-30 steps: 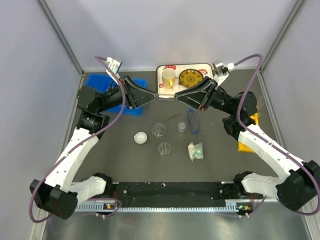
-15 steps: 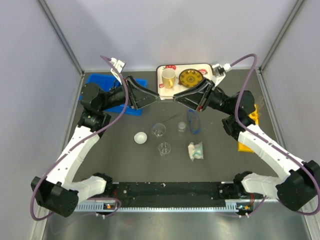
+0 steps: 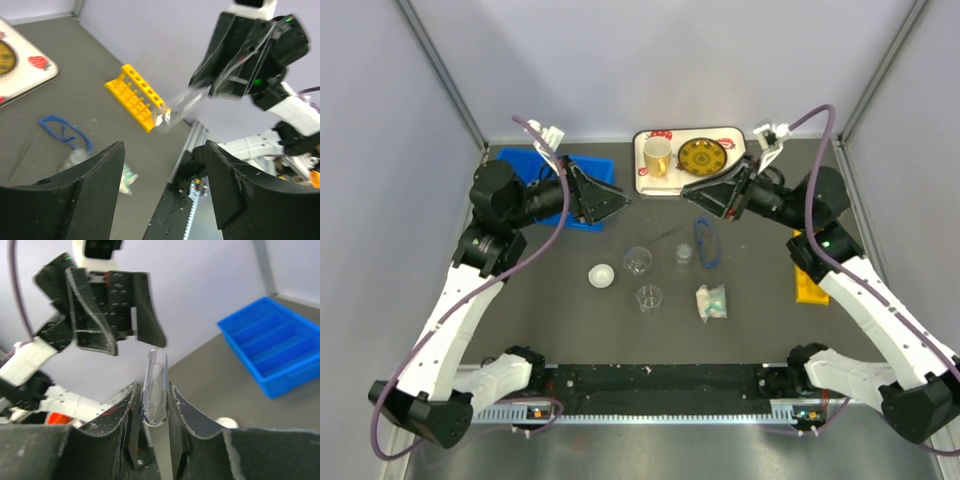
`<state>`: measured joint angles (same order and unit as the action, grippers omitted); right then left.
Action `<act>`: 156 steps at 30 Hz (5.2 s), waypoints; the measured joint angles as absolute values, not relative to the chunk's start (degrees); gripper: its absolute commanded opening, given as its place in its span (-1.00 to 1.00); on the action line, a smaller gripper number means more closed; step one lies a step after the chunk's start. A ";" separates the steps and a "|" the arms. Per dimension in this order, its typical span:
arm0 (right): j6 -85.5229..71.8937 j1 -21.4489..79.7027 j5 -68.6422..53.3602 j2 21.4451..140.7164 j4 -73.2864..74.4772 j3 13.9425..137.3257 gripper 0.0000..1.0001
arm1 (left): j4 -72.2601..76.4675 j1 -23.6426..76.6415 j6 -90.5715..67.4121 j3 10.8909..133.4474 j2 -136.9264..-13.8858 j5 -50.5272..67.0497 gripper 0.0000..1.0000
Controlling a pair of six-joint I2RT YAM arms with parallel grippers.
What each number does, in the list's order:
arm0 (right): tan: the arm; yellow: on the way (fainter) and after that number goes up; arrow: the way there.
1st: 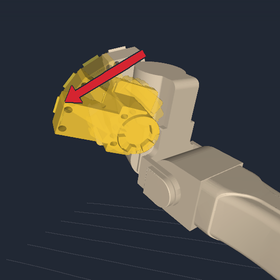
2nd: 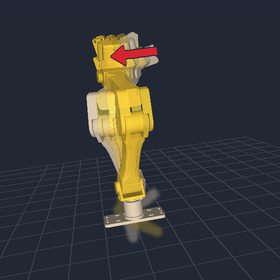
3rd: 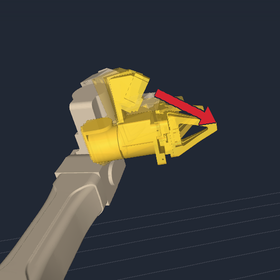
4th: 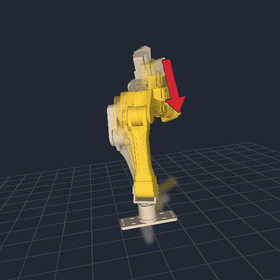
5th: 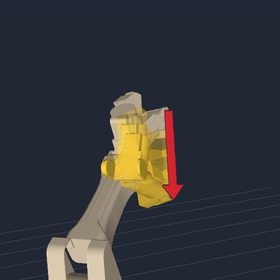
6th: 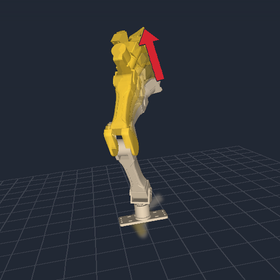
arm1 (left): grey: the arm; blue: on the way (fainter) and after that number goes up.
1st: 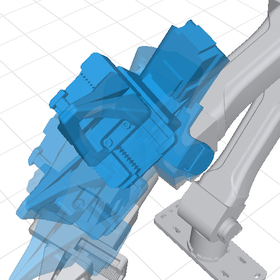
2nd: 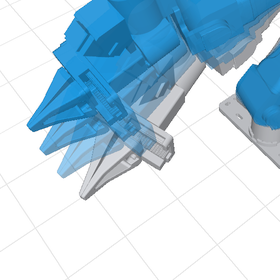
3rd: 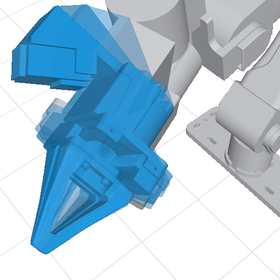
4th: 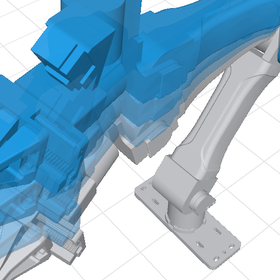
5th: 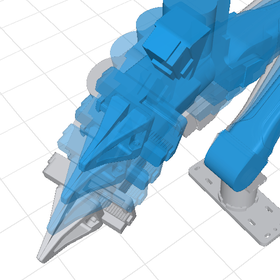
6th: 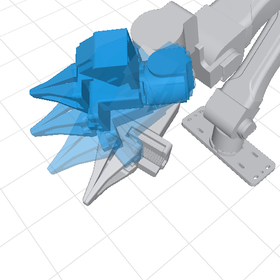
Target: Organize the chemistry lab equipment
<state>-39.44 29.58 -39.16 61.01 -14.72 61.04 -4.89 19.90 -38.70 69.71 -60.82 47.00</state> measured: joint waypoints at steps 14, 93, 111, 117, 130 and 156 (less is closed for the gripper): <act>-19.46 18.92 -16.71 59.86 26.87 76.99 -0.74 | -25.69 19.92 -23.57 62.43 -49.71 30.46 0.63; -20.60 -9.30 7.22 96.31 45.21 82.56 -0.75 | -28.75 21.61 -22.24 42.85 -50.54 33.17 0.98; -20.80 -9.30 7.20 96.86 42.94 79.92 -0.61 | -28.69 21.80 -22.09 42.83 -50.52 33.17 0.98; -20.82 -9.30 7.25 96.88 42.54 79.48 -0.57 | -28.62 21.80 -22.06 42.33 -50.52 33.17 0.98; -20.84 -9.15 7.40 96.95 42.26 79.37 -0.32 | -28.62 21.80 -22.06 42.24 -50.52 33.17 0.98; -21.02 -4.67 10.20 97.27 46.63 83.92 -0.26 | -28.62 21.80 -21.71 42.19 -50.52 33.15 0.98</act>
<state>-21.02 -4.67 10.20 97.27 46.63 83.92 -28.62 21.80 -21.71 42.19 -50.52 33.15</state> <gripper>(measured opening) 0.364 0.987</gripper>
